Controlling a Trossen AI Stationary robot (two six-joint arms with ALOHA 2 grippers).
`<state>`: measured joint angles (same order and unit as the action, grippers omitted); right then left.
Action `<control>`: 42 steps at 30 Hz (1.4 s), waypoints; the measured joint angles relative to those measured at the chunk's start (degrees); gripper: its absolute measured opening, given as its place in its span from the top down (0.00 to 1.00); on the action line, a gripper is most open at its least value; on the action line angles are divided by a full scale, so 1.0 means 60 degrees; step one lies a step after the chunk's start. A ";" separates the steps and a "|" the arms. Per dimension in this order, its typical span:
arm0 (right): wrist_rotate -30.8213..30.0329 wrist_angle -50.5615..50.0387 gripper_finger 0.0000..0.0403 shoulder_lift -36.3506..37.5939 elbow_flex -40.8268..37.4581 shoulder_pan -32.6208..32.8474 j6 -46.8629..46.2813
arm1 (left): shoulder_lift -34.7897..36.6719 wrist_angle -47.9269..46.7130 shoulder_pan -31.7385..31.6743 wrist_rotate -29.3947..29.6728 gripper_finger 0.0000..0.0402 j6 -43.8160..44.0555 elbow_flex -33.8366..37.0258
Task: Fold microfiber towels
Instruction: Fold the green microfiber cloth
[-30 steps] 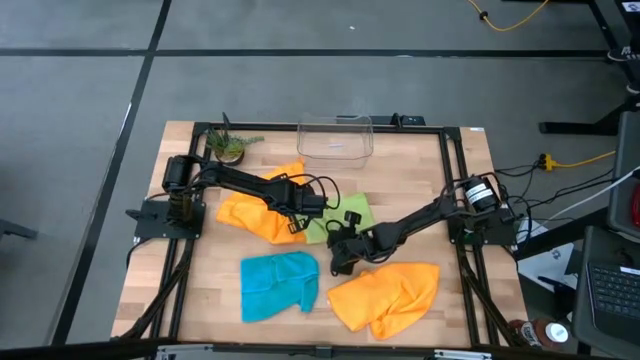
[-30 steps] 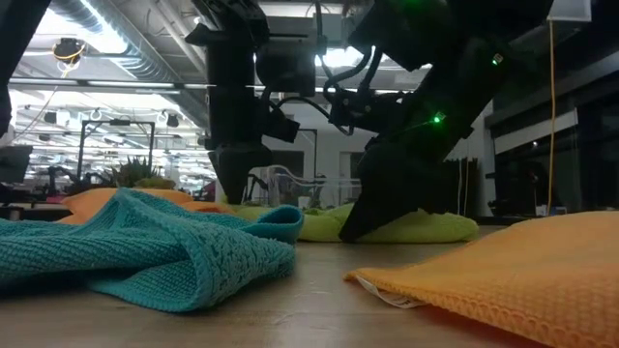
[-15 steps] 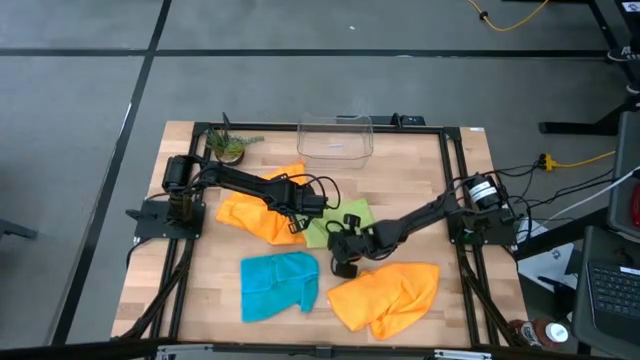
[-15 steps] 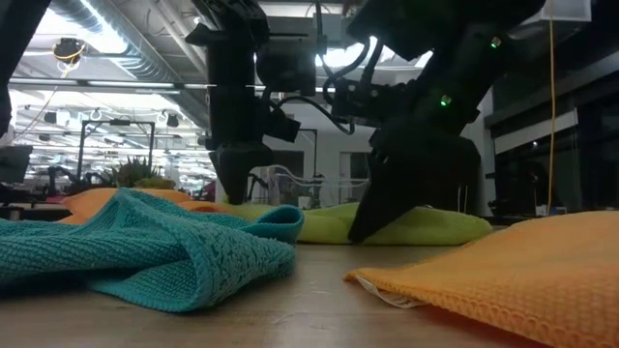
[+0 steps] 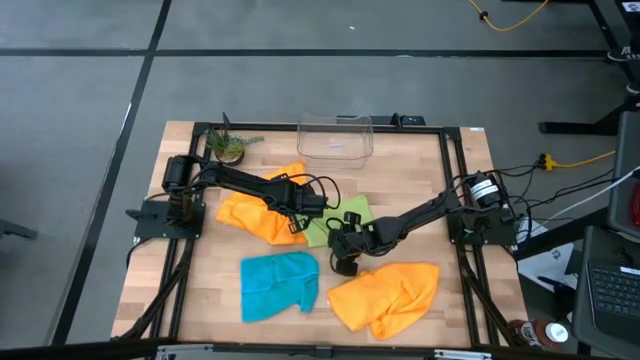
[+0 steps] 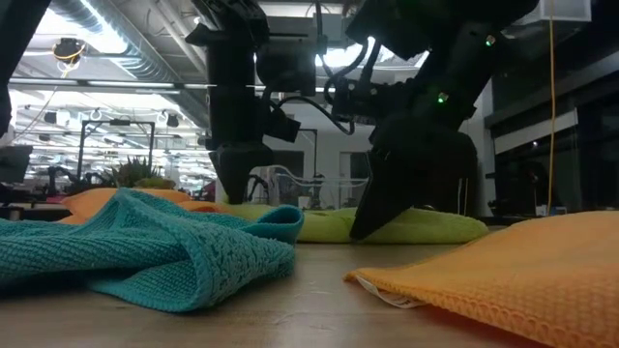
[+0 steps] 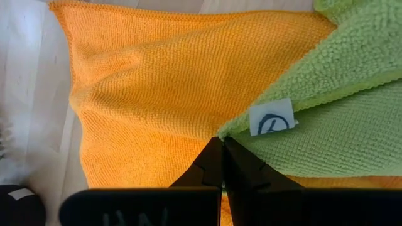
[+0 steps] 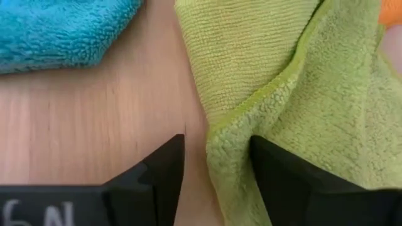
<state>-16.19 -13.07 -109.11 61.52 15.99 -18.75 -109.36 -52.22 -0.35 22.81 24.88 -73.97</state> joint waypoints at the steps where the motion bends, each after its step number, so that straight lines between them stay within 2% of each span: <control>1: 0.0005 -0.0019 0.56 0.0048 0.0000 0.0000 -0.0050 | 0.0000 0.0003 -0.0001 0.0000 1.00 0.0000 0.0000; 15: 0.0143 -0.0163 0.71 0.0158 0.0004 0.0000 -0.0297 | 0.0000 0.0078 0.0002 -0.0004 1.00 0.0002 0.0000; 19: -0.0146 -0.0119 0.76 0.0158 0.0004 0.0000 -0.0297 | 0.0000 0.0079 -0.0002 -0.0004 1.00 0.0004 0.0000; 27: -0.0117 -0.0255 0.97 0.0196 0.0008 -0.0003 -0.0329 | 0.0000 0.0082 0.0002 -0.0004 1.00 0.0004 0.0000; 33: -0.0216 -0.1679 0.98 0.0202 0.0839 0.0000 -0.0302 | 0.0000 0.0086 0.0018 -0.0004 1.00 0.0007 0.0000; 38: -0.1225 -0.3854 0.98 0.0216 0.2055 0.0127 -0.0298 | 0.0000 0.0083 0.0067 0.0068 1.00 0.0004 0.0000; 42: -0.1477 -0.4770 0.99 0.0219 0.2716 0.0127 -0.0385 | 0.0052 0.0038 0.0164 0.0407 1.00 0.0002 -0.0001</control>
<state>-25.04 -41.68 -107.79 77.81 16.75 -21.06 -109.05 -51.99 0.63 25.25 24.90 -73.98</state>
